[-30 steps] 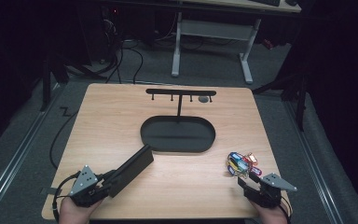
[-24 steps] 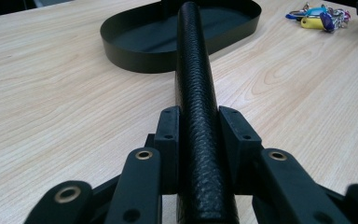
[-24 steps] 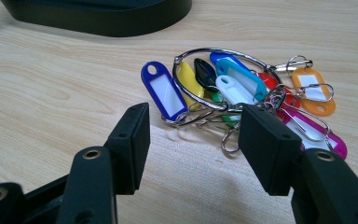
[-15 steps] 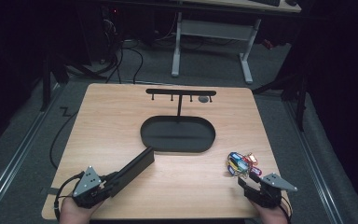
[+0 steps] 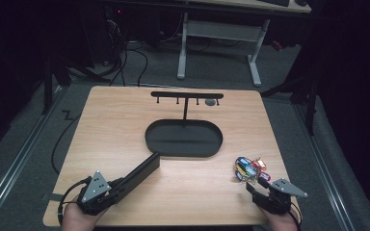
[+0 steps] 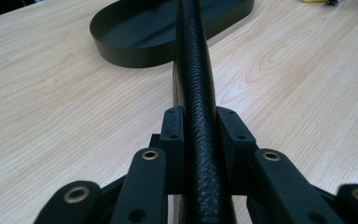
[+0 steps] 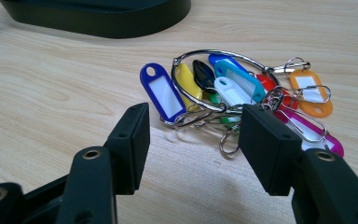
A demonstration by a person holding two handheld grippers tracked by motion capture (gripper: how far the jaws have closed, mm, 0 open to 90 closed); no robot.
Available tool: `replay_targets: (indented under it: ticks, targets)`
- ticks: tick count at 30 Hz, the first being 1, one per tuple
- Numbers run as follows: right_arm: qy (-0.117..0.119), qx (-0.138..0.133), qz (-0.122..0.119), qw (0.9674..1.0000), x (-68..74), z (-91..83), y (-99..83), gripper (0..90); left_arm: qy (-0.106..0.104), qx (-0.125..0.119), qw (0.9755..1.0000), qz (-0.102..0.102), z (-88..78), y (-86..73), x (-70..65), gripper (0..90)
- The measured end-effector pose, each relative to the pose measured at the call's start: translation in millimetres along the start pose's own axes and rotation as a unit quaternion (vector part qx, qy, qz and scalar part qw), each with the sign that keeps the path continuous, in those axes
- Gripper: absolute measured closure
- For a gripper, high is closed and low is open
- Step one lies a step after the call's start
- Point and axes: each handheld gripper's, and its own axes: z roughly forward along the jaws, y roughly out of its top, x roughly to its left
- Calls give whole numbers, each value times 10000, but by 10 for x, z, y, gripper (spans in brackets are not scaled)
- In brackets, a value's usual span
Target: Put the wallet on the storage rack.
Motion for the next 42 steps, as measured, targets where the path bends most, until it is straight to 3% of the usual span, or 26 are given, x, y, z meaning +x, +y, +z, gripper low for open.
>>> replay_targets:
  ticks: [9, 11, 12, 13, 18, 23, 29, 32, 38, 42]
  targets:
    - [-6, -45, 23, 10000, -1, -20, 5, 439, -28, 89, 9996, 263, 20, 173, -54, 749]
    - [-1, -49, 37, 10000, -3, -25, 4, 439, -24, 140, 9990, 423, 38, 244, -69, 749]
    - [-3, -69, 36, 10000, -11, -29, 4, 439, 3, 240, 9978, 626, 65, 328, -96, 750]
    - [-3, -69, 36, 10000, -11, -29, 4, 439, 3, 240, 9978, 626, 65, 328, -96, 750]
    - [21, -79, 57, 10000, -15, -35, 4, 439, 45, 508, 9914, 1204, 107, 529, -164, 750]
    - [47, -89, 28, 9999, -6, -37, 8, 439, 92, 624, 9849, 1611, 95, 712, -203, 750]
    - [60, -95, 44, 9999, -7, -43, 7, 438, 206, 451, 9787, 1995, 26, 941, -232, 750]
    - [65, -92, 53, 9999, -7, -42, 7, 438, 237, 340, 9732, 2261, 47, 1047, -218, 749]
    - [59, -96, 51, 9999, -9, -41, 4, 439, 334, 210, 9640, 2628, 203, 1173, -102, 748]
    - [58, -78, 76, 9999, -11, -35, -3, 439, 317, 132, 9602, 2773, 350, 1234, -13, 748]
